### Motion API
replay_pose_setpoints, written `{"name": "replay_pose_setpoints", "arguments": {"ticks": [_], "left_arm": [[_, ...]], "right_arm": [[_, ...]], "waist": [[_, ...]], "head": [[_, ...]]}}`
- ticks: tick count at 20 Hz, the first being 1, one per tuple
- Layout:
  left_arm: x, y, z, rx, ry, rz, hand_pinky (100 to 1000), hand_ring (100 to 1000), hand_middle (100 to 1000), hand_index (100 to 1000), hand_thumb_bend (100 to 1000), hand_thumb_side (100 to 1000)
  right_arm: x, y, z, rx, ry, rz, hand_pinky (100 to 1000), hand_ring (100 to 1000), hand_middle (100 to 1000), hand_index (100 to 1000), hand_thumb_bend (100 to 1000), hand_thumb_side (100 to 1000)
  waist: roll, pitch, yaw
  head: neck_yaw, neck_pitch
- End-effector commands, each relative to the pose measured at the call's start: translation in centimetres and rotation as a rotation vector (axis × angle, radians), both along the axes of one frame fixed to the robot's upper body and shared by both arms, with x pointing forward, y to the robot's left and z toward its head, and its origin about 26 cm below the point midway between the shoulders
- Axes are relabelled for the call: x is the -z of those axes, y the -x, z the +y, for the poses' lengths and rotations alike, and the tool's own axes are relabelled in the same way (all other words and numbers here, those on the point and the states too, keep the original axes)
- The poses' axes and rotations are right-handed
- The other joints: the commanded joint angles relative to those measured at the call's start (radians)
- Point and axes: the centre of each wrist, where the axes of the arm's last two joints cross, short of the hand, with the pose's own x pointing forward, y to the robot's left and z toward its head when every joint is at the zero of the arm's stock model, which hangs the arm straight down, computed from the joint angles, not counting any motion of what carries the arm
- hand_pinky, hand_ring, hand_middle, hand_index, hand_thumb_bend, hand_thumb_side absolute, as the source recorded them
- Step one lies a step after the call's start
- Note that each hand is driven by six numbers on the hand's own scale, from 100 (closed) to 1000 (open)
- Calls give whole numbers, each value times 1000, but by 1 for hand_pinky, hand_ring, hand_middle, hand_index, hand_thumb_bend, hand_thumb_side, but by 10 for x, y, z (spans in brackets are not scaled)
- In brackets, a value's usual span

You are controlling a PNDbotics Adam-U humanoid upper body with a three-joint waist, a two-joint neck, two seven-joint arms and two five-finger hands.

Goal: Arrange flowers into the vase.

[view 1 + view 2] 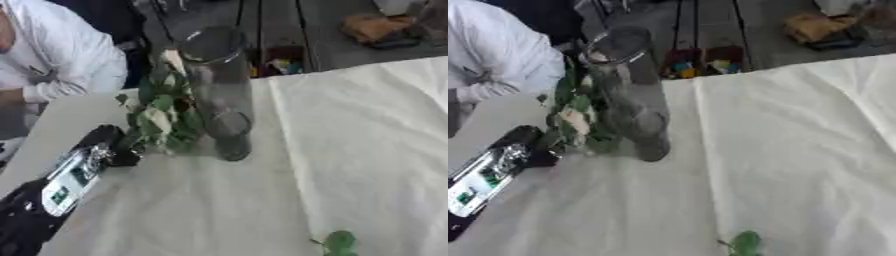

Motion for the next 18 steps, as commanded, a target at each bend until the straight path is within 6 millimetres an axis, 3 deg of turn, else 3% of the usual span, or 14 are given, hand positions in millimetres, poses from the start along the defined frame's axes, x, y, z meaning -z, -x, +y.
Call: {"name": "replay_pose_setpoints", "arguments": {"ticks": [1, 18], "left_arm": [[-26, 7, 13, -35, -5, -87, 100, 100, 100, 100, 100, 370], [-77, 23, 18, -151, -32, -330, 100, 100, 100, 100, 100, 422]], "right_arm": [[-6, 3, -1, -1, -4, -24, 638, 637, 526, 631, 100, 963], [-3, 4, -2, 4, -7, -10, 640, 638, 523, 628, 100, 967]], "waist": [[-7, -23, 4], [-6, -32, 10]], "head": [[-1, -13], [-10, -6]]}}
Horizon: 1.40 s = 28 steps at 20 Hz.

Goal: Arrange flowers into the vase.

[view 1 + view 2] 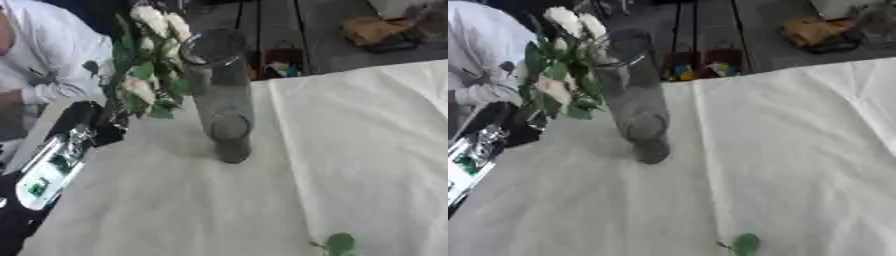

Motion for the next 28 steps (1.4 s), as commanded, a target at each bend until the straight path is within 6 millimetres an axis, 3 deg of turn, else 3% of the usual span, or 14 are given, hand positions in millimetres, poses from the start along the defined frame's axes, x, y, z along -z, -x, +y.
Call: {"name": "replay_pose_setpoints", "arguments": {"ticks": [1, 12, 13, 14, 18, 28], "left_arm": [[-34, 8, 12, -43, -29, -102, 100, 100, 100, 100, 100, 420], [-91, 14, -11, 33, 110, -330, 100, 100, 100, 100, 100, 436], [-96, 14, -14, 41, 122, -353, 100, 100, 100, 100, 100, 484], [-99, 15, -16, 47, 133, -372, 100, 100, 100, 100, 100, 438], [-113, 15, -25, 65, 171, -448, 100, 100, 100, 100, 100, 447], [-134, 11, -39, 106, 277, -590, 100, 100, 100, 100, 100, 462]], "right_arm": [[-7, 3, -2, 1, 3, -23, 640, 638, 523, 628, 100, 966], [-3, 4, -3, 0, 3, -7, 641, 639, 523, 630, 100, 968], [-3, 4, -3, -1, 4, -5, 641, 639, 522, 630, 100, 968], [-3, 4, -3, -3, 4, -3, 641, 639, 522, 630, 100, 968], [-1, 4, -3, -7, 4, 2, 640, 639, 523, 631, 100, 967], [2, 5, -2, -16, 7, 14, 640, 639, 523, 631, 100, 966]], "waist": [[-3, -29, 4], [-4, -44, 0], [-4, -46, -1], [-4, -48, -1], [-7, -57, -10], [-13, -73, -26]], "head": [[-2, -2], [-19, 26], [-19, 30], [-18, 33], [-24, 46], [-3, 31]]}}
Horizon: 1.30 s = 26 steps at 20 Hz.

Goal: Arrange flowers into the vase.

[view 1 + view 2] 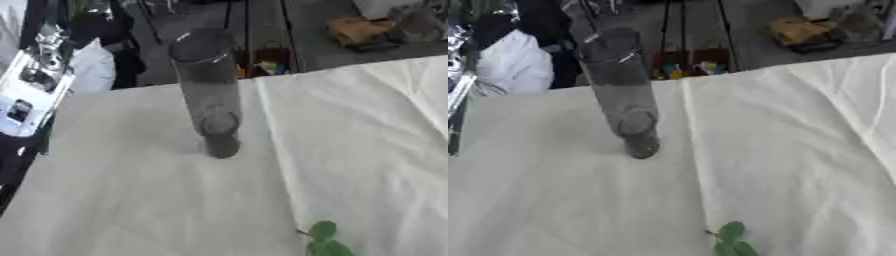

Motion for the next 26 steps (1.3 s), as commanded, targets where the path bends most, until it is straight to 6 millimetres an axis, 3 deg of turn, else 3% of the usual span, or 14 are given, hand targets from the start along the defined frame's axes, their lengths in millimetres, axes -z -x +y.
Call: {"name": "replay_pose_setpoints", "arguments": {"ticks": [1, 26], "left_arm": [[-21, 6, 2, 5, 37, -93, 100, 100, 100, 100, 100, 466], [-62, 0, -8, 203, 389, -341, 100, 100, 100, 100, 100, 524]], "right_arm": [[-6, 3, 1, -15, 8, -19, 640, 640, 523, 631, 100, 966], [0, 4, 1, -34, 30, 21, 642, 642, 521, 633, 100, 970]], "waist": [[-8, -29, -2], [-5, -55, -10]], "head": [[11, -14], [9, -15]]}}
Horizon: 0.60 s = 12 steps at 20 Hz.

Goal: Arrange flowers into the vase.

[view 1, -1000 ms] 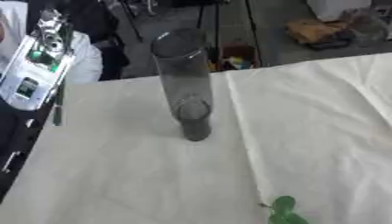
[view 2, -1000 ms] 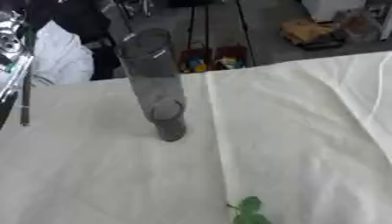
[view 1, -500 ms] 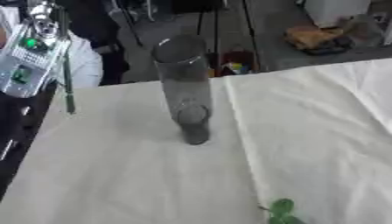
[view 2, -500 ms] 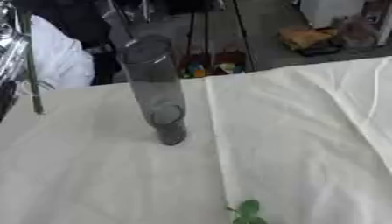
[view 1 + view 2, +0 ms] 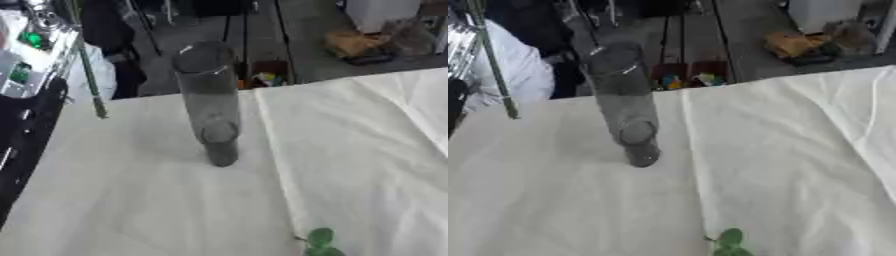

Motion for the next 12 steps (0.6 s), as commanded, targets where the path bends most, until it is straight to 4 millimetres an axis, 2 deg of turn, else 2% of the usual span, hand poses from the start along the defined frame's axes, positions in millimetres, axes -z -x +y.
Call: {"name": "replay_pose_setpoints", "arguments": {"ticks": [1, 12], "left_arm": [[-20, 5, 3, 9, 37, -64, 100, 100, 100, 100, 100, 524], [-45, 8, -9, 26, 59, -168, 100, 100, 100, 100, 100, 513]], "right_arm": [[-6, 3, -1, -9, 22, -18, 642, 642, 522, 633, 100, 970], [-1, 5, -4, -8, 33, 7, 643, 643, 520, 635, 100, 973]], "waist": [[-3, -28, -1], [-1, -48, -14]], "head": [[6, -5], [36, 9]]}}
